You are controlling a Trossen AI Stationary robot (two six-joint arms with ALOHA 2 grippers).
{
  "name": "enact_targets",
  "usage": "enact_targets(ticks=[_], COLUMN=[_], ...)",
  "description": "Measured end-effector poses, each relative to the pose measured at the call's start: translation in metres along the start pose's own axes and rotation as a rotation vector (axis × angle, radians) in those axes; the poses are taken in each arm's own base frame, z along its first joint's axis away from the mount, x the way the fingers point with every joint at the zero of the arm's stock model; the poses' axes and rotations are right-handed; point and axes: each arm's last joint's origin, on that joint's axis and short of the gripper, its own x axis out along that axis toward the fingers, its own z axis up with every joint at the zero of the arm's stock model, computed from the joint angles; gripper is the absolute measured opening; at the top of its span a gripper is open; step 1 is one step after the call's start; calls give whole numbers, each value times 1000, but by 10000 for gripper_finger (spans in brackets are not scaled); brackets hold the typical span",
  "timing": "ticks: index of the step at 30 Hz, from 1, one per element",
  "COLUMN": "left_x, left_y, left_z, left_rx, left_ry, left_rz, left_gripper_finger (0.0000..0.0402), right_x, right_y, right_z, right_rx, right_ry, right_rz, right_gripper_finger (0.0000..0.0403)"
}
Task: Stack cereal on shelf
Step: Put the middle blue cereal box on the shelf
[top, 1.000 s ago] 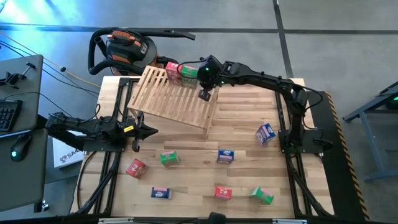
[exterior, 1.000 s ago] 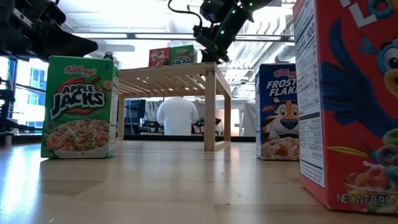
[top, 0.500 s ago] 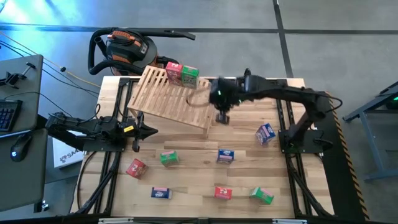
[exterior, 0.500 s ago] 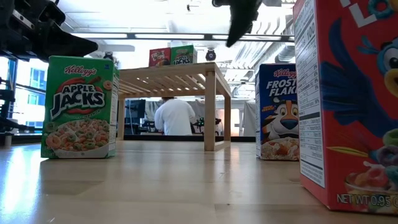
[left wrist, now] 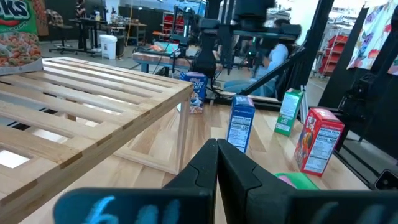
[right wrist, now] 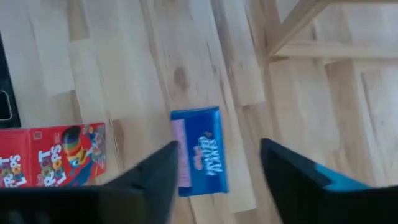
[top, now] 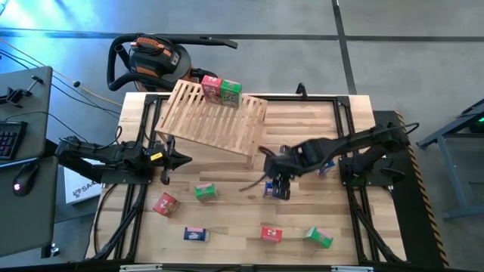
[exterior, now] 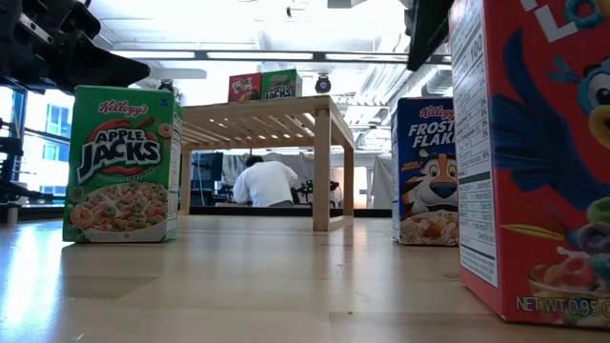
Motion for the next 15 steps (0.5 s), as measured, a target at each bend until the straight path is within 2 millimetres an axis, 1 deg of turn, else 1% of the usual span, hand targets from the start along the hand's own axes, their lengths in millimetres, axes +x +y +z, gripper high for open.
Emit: enact_targets(ticks=[3,6,9,15], left_x=[0,0,0,0], left_y=[0,0,1,1], left_z=[-1,-3,-3,-3], left_rx=[-6,-14,-19,-18], left_ry=[15,28,31,33], left_rz=[2,6,15,16], left_gripper_finger=[0,0,0,0], right_x=[3,12,25,52], right_y=[12,21,25,29], right_z=[-6,-10,-11,-9], right_rx=[15,23,7,-14], right_ry=[6,34,69,151], right_rz=[-18,-47,-72,-83], right_gripper_finger=[266,299,308,309])
